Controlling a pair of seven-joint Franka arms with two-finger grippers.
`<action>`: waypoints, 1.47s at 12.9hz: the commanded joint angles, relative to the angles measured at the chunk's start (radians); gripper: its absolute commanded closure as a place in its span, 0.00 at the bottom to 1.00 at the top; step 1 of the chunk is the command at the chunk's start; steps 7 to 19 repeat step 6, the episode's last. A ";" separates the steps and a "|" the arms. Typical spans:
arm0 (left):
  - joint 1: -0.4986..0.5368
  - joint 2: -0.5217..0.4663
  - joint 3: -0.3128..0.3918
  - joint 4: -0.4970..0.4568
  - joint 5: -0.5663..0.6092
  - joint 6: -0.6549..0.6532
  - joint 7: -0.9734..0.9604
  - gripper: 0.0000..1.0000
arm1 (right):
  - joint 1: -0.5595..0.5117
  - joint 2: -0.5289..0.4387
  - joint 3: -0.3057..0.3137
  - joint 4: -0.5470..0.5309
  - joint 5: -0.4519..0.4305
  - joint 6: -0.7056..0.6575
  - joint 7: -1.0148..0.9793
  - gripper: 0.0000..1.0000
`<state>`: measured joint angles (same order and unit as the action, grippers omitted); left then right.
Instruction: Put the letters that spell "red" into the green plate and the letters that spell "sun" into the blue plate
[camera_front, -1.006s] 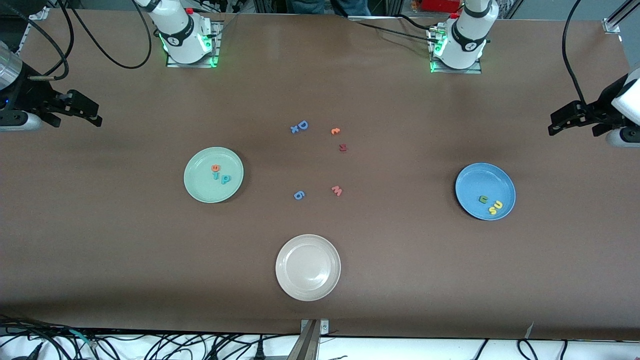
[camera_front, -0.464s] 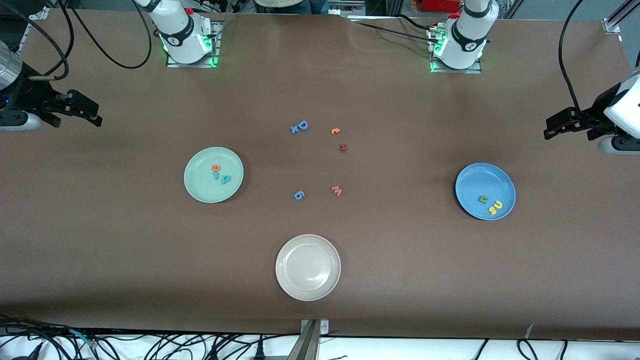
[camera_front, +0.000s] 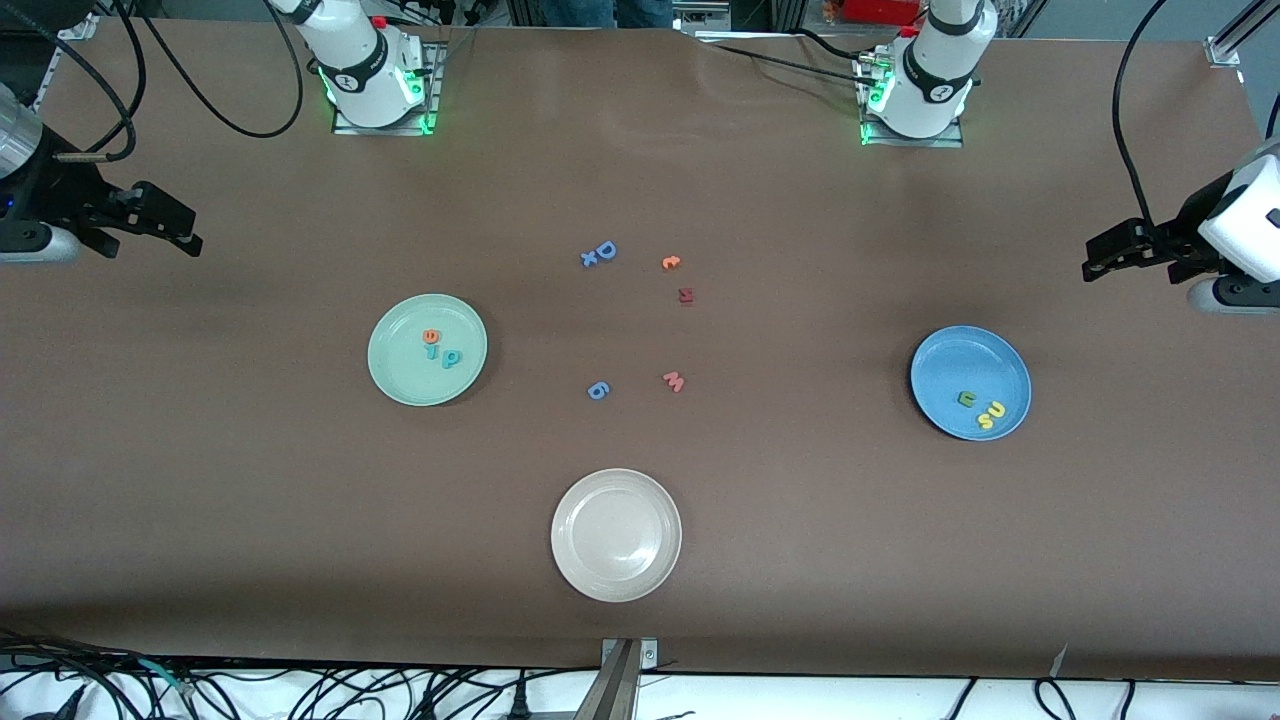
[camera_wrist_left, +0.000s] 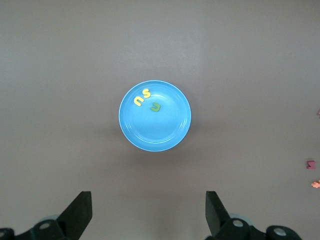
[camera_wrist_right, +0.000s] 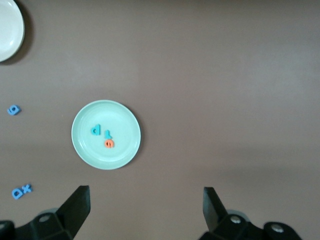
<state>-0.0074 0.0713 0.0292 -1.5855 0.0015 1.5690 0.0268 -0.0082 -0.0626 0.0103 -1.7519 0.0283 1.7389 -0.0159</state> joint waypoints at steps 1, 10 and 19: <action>-0.008 0.025 0.006 0.033 -0.017 -0.012 0.005 0.00 | -0.001 0.007 0.000 0.006 -0.001 0.011 -0.005 0.00; -0.011 0.033 0.006 0.033 -0.021 -0.012 0.005 0.00 | -0.002 0.009 -0.001 0.005 0.002 0.010 -0.007 0.00; -0.011 0.033 0.006 0.033 -0.021 -0.012 0.005 0.00 | -0.002 0.009 -0.001 0.005 0.002 0.010 -0.007 0.00</action>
